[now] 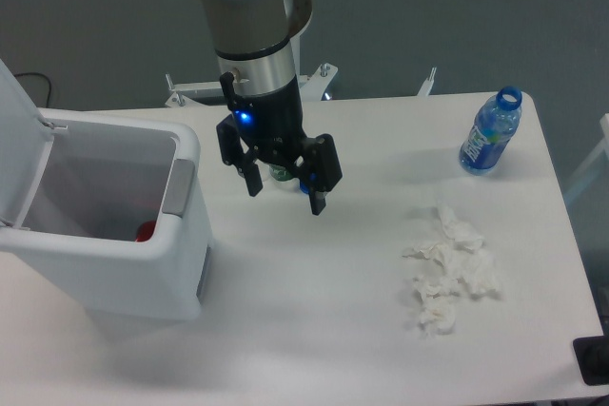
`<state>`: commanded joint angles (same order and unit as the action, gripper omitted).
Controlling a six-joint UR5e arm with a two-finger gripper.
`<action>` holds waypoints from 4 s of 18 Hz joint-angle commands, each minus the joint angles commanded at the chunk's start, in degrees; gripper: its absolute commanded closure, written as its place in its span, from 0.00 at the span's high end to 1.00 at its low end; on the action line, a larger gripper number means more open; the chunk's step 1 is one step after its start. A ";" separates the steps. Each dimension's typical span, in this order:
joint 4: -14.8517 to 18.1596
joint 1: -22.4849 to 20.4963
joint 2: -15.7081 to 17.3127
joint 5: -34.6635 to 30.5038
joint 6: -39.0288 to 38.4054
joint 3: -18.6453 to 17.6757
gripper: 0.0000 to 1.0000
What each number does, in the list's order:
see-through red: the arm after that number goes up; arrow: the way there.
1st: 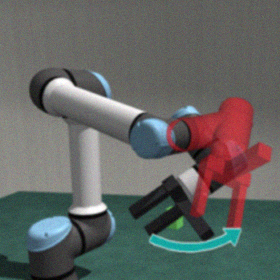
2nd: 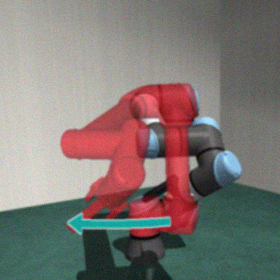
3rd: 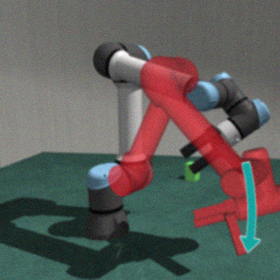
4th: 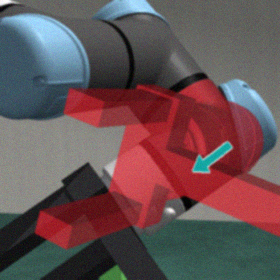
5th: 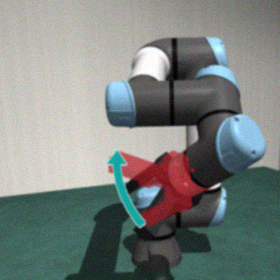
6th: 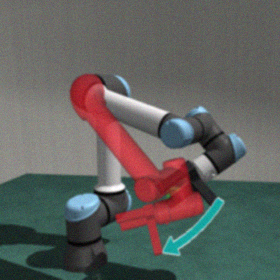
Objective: Close the trash can
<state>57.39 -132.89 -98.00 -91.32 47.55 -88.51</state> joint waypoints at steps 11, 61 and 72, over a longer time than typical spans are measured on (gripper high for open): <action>-0.09 -1.14 2.37 0.00 -0.53 -2.81 1.00; 14.24 14.49 21.53 17.56 -7.82 -7.91 1.00; 14.24 21.79 21.01 29.60 -8.00 -6.50 1.00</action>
<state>71.63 -111.10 -76.99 -61.72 39.55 -95.01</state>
